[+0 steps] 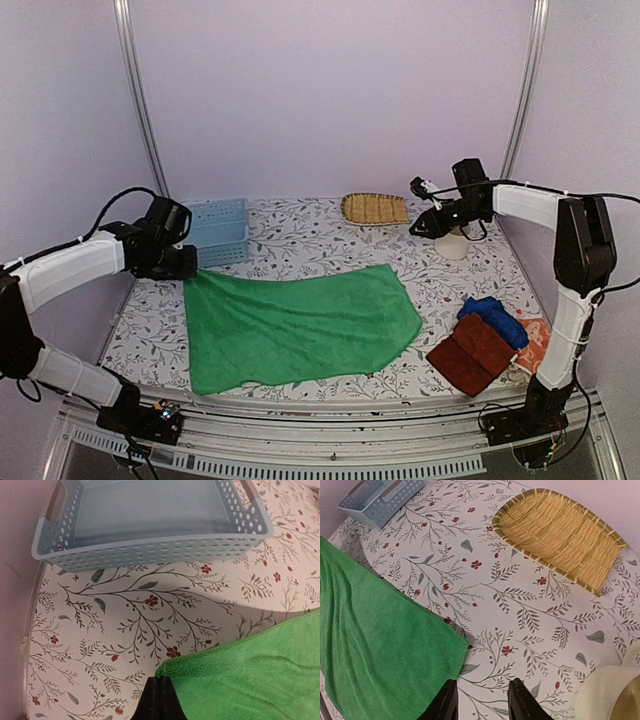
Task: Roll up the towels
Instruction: Flatten out the towel at the center of the board, then pick up the towel from the center of the board.
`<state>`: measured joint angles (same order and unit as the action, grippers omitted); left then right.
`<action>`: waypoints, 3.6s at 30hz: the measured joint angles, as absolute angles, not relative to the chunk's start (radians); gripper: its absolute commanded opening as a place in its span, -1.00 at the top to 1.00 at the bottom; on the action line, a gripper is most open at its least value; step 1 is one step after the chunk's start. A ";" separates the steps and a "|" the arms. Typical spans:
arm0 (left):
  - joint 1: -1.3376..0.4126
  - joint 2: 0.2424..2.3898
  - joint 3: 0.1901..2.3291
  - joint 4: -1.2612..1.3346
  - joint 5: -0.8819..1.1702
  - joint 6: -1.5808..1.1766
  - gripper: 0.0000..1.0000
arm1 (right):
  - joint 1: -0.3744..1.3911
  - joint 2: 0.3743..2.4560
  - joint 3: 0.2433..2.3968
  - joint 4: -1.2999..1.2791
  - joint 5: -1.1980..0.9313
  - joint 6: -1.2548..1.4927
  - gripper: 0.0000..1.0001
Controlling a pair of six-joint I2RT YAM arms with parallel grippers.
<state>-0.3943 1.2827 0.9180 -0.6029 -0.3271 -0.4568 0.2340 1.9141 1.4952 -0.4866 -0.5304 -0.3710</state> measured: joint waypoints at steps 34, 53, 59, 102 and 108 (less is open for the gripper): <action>-0.393 1.402 0.818 -0.492 0.158 -0.462 0.28 | 0.319 1.777 1.141 -0.801 -0.630 -0.619 -0.26; -0.394 1.415 0.785 -0.438 0.172 -0.457 0.27 | 0.458 1.919 1.161 -0.845 -0.784 -0.680 -0.04; -0.394 1.415 0.785 -0.430 0.173 -0.456 0.27 | 0.463 1.882 1.178 -0.950 -0.907 -0.742 -0.01; -0.393 1.505 0.934 -0.458 0.175 -0.419 0.23 | 0.430 1.950 1.411 -0.881 -0.792 -0.513 0.39; -0.393 1.506 1.005 -0.516 0.131 -0.409 0.19 | 0.430 1.900 1.367 -0.865 -0.735 -0.517 0.31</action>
